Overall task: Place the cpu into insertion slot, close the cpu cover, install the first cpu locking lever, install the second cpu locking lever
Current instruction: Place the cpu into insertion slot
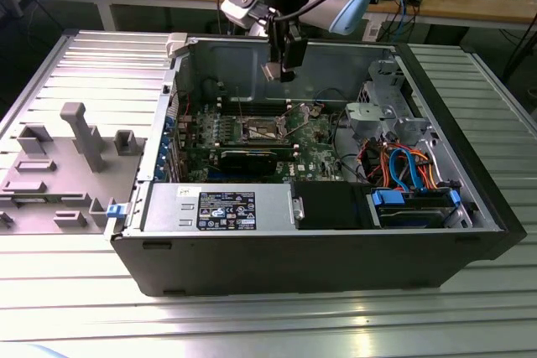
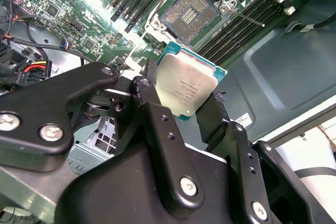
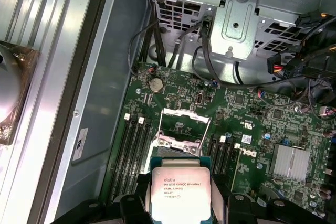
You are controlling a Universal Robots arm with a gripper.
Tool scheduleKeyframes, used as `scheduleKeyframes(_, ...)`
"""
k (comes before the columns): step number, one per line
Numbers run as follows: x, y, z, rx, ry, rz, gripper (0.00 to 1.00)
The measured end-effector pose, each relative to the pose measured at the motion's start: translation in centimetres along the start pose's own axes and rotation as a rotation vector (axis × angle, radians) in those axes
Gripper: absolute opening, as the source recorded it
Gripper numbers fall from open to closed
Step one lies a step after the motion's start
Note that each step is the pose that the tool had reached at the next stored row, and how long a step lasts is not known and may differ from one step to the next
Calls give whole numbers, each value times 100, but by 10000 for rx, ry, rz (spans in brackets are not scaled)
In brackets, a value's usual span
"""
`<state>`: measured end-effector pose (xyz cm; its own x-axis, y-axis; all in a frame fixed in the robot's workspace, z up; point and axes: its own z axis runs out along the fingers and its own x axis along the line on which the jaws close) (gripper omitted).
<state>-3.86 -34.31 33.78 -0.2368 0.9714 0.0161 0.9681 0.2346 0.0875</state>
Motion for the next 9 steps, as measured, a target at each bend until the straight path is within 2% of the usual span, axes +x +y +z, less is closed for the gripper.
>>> scheduleKeyframes(9,-1,-5,43,-2,-12,134,54)
